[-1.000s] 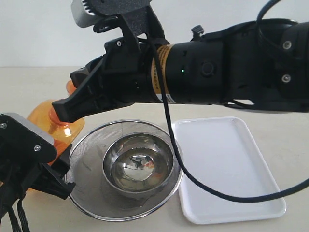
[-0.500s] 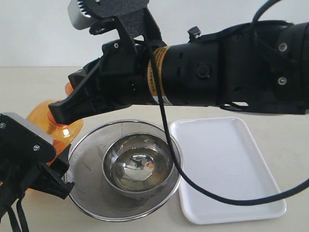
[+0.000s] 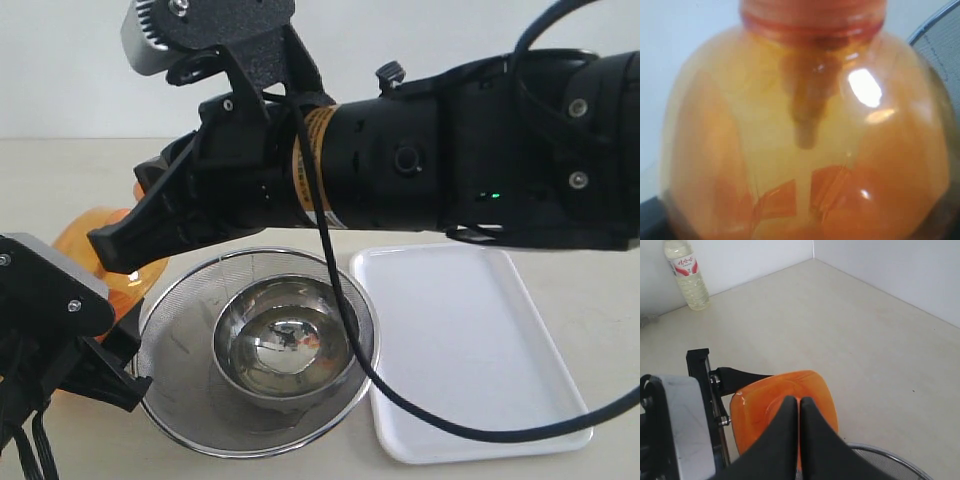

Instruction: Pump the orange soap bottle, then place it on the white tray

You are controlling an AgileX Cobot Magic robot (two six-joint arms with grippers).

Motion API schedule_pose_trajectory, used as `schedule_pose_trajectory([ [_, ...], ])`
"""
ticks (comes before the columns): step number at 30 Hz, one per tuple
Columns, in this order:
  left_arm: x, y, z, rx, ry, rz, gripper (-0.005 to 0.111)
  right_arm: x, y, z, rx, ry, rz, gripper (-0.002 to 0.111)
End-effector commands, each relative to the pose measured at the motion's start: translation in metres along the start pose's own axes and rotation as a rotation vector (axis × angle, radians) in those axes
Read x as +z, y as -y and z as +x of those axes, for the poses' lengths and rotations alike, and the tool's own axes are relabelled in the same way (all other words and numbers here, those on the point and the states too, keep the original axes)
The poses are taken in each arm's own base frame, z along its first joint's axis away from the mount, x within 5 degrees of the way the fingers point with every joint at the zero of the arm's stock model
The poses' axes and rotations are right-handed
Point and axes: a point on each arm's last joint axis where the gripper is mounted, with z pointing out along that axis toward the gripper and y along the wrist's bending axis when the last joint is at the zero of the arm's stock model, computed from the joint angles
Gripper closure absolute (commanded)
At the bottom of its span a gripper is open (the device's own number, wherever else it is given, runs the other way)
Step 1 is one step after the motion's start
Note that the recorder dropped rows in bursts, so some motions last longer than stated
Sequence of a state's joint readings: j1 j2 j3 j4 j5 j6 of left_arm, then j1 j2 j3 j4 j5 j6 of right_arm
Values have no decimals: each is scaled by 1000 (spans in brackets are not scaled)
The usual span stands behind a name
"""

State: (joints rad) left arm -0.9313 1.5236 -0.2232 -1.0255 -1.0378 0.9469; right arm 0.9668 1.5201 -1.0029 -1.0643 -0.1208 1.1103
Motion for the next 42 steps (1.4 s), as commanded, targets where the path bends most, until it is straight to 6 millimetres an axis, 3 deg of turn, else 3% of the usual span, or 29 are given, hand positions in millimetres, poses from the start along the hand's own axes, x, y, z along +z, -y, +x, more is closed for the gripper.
schedule_pose_trajectory([
  [1, -1, 1, -12, 19, 106, 0, 102, 8, 0, 18, -13, -68, 10, 108],
  [5, -1, 1, -13, 23, 112, 4, 102, 8, 0, 27, -13, -93, 14, 108],
  [23, -1, 2, -13, 23, 110, 5, 102, 8, -2, 25, -11, -80, -13, 108],
  [31, -1, 2, -13, 26, 114, 9, 102, 27, 0, 46, -16, -149, -26, 108],
  [42, -1, 2, -13, 26, 114, 9, 102, 27, 1, 40, -33, -134, -14, 108],
])
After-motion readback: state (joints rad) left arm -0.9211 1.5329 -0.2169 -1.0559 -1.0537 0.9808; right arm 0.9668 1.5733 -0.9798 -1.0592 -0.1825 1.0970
